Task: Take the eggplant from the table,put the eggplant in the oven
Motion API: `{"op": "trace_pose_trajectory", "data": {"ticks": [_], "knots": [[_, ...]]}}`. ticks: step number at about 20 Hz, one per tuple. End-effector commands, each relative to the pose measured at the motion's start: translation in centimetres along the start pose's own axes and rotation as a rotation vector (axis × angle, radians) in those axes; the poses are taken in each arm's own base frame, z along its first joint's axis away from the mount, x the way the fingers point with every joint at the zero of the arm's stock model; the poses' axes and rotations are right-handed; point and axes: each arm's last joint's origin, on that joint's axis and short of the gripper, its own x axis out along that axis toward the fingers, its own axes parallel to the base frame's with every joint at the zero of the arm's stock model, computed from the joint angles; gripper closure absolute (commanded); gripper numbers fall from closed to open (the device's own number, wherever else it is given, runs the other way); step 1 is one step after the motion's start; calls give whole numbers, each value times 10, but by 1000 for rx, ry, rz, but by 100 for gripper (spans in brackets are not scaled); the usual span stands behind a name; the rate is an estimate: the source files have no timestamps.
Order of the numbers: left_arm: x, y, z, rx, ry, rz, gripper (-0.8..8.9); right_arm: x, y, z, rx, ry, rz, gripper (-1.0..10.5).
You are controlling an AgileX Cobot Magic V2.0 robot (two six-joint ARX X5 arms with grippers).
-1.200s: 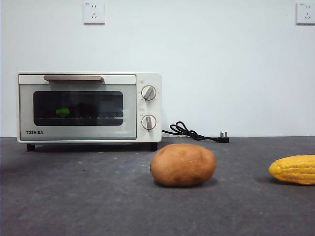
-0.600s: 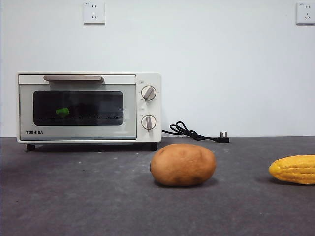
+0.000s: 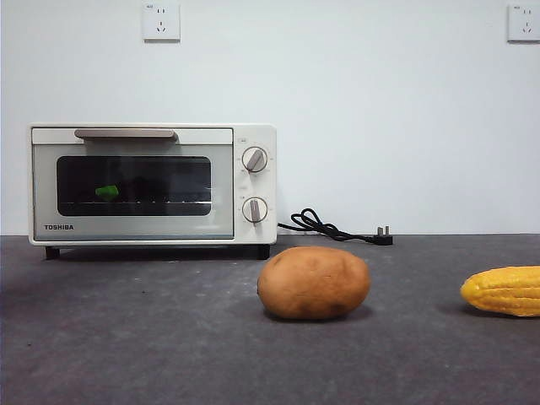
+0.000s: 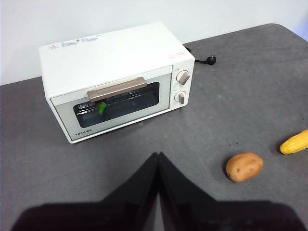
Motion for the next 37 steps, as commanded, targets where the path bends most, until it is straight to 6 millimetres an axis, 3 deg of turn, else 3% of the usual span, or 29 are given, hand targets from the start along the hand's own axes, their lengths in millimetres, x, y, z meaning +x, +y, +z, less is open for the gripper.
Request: {"op": "trace_pose_trajectory", "data": {"ticks": [1, 12, 15, 20, 24, 28, 37], "knots": [[0, 0, 0, -6, 2, -4, 818, 6, 0, -1, 9, 41, 0, 946], [4, 1, 2, -22, 4, -12, 818, 37, 1, 13, 7, 138, -1, 946], [3, 0, 9, 53, -67, -16, 818, 47, 1, 17, 7, 168, -2, 946], [-14, -2, 30, 279, -377, 28, 818, 66, 2, 23, 6, 224, -2, 946], [-23, -5, 24, 401, -706, 50, 818, 80, 2, 27, 5, 264, -3, 946], [7, -1, -24, 448, -859, 148, 818, 88, 2, 29, 4, 288, -3, 946], [106, 12, -177, 357, -593, 216, 818, 91, 2, 29, 5, 296, -3, 946]]}}
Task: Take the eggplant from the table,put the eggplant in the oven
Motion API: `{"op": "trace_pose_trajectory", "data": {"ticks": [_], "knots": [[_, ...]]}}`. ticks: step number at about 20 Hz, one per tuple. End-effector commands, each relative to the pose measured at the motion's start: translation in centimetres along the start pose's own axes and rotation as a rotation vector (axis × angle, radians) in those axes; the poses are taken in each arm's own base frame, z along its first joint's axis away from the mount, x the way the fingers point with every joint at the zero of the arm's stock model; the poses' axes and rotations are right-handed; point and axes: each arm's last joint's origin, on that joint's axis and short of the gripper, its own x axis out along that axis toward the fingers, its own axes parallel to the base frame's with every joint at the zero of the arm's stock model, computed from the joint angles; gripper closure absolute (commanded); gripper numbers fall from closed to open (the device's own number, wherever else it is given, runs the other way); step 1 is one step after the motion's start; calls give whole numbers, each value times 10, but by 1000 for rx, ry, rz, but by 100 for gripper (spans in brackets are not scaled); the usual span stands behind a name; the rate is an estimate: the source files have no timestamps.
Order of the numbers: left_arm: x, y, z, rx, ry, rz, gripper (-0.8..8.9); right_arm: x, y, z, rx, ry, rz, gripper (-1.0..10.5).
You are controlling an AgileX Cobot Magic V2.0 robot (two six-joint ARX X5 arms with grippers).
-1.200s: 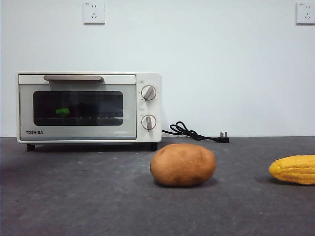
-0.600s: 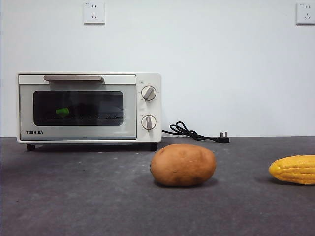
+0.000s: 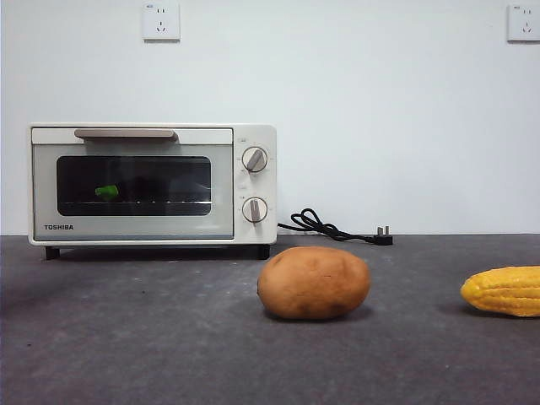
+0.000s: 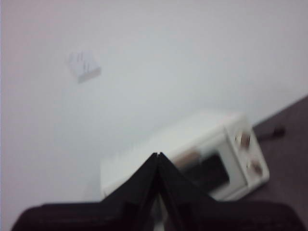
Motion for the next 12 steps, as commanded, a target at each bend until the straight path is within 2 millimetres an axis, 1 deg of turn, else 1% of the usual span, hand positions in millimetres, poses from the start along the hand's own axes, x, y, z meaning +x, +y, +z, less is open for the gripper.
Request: {"op": "trace_pose_trajectory", "data": {"ticks": [1, 3, 7, 9, 12], "knots": [[-2, -12, -37, -42, 64, 30, 817, 3, 0, -2, 10, 33, -1, 946], [-4, -21, -63, -98, 113, 68, 818, 3, 0, -2, 10, 33, -1, 946], [-4, -35, -103, -198, 206, 96, 818, 3, 0, -2, 10, 33, -1, 946], [-4, -40, -118, -239, 257, 92, 818, 3, 0, -2, 10, 33, -1, 946], [-4, -46, -136, -283, 310, 102, 818, 3, 0, -2, 10, 33, -1, 946]]}}
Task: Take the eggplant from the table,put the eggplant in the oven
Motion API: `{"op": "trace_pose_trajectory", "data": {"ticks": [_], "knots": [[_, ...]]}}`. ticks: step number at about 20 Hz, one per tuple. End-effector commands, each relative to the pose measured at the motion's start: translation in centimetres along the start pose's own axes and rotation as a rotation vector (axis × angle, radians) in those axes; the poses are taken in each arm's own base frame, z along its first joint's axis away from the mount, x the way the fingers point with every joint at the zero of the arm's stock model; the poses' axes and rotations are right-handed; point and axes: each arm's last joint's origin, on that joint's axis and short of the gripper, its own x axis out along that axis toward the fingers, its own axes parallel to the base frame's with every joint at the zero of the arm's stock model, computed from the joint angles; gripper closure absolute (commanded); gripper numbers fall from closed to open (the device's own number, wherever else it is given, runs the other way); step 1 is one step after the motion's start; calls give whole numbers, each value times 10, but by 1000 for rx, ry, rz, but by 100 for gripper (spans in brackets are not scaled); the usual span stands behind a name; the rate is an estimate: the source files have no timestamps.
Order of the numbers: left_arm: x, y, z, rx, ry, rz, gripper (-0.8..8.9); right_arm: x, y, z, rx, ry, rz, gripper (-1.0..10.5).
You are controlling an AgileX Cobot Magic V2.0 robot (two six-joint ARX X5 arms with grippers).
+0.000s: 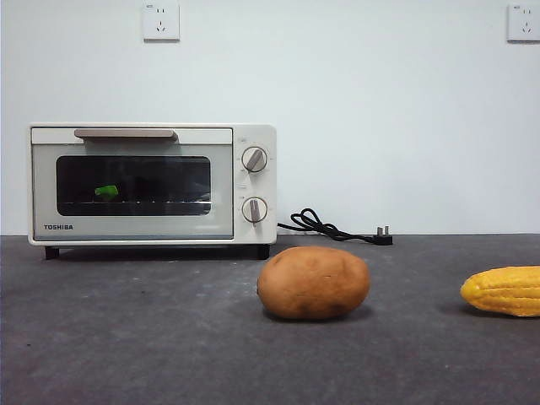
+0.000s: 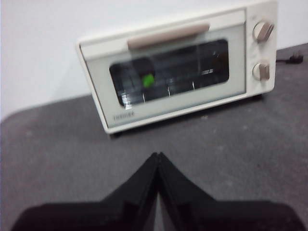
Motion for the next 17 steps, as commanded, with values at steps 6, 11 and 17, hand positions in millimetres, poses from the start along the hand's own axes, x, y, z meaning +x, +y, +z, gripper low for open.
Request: {"op": "trace_pose_trajectory", "data": {"ticks": [6, 11, 17], "knots": [[3, -3, -19, -57, 87, -15, 818, 3, 0, -2, 10, 33, -1, 946], [3, -4, -18, -65, 85, -21, 818, 3, 0, -2, 10, 32, -1, 946], [4, -4, -19, -65, 91, -22, 818, 3, 0, -2, 10, 32, -1, 946]]}}
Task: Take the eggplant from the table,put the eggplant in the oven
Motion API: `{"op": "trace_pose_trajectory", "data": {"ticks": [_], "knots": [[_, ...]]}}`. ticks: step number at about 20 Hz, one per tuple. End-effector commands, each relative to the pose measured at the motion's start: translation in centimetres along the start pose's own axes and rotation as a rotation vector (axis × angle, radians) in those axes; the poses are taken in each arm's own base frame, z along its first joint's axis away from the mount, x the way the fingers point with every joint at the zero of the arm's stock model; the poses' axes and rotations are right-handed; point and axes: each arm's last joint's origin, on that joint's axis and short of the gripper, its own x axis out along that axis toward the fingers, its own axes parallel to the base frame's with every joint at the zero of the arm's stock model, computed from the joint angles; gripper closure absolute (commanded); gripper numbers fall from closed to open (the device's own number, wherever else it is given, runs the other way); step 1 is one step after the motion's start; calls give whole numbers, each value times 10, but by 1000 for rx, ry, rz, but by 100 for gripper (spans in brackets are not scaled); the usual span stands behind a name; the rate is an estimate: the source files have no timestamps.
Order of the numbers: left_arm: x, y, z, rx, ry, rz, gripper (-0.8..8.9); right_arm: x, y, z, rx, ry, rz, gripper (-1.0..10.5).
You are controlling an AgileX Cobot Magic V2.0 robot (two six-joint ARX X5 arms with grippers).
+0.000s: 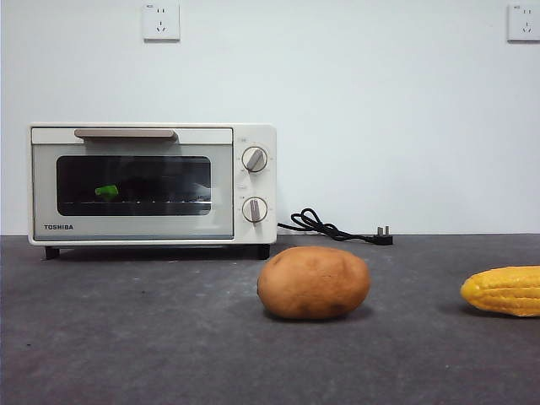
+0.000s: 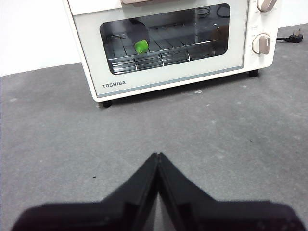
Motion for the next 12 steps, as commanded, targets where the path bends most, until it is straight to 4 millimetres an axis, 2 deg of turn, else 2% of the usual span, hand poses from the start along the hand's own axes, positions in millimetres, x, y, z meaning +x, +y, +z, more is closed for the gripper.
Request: {"op": "trace_pose_trajectory", "data": {"ticks": [1, 6, 9, 12], "knots": [[1, 0, -2, -11, 0, -3, 817, 3, 0, -2, 10, 32, -1, 946], [1, 0, -2, -10, -1, -3, 818, 2, -3, -3, 16, 26, -36, 946], [1, 0, -2, -10, 0, -3, 817, -29, -15, -19, 36, -89, -181, 946], [1, 0, -2, -11, 0, -3, 818, -81, -24, -40, 150, -419, -234, 946]]}}
